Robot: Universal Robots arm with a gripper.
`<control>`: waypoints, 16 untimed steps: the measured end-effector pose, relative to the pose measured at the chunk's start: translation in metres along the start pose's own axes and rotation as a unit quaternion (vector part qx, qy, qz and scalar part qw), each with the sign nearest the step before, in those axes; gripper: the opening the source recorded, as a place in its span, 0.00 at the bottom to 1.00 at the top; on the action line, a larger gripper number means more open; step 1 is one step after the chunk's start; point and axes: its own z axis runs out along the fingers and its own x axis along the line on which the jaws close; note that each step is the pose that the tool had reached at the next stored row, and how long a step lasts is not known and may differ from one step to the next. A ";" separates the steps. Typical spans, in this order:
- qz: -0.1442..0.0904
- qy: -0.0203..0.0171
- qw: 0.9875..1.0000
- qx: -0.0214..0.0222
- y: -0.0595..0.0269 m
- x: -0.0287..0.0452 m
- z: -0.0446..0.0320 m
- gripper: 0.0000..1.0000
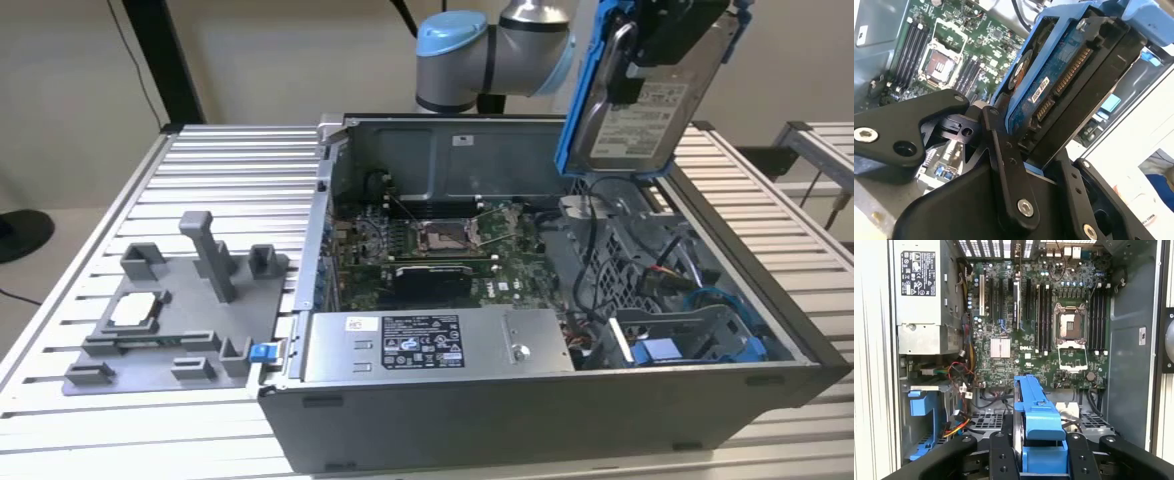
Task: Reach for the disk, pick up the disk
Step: 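Pick up the disk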
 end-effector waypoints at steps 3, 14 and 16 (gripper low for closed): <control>0.000 0.000 1.000 0.000 0.0000 0.0004 0.0000 0.00; 0.000 0.000 1.000 0.000 -0.0001 0.0054 0.0000 0.00; 0.000 0.000 1.000 0.000 -0.0002 0.0086 -0.0001 0.00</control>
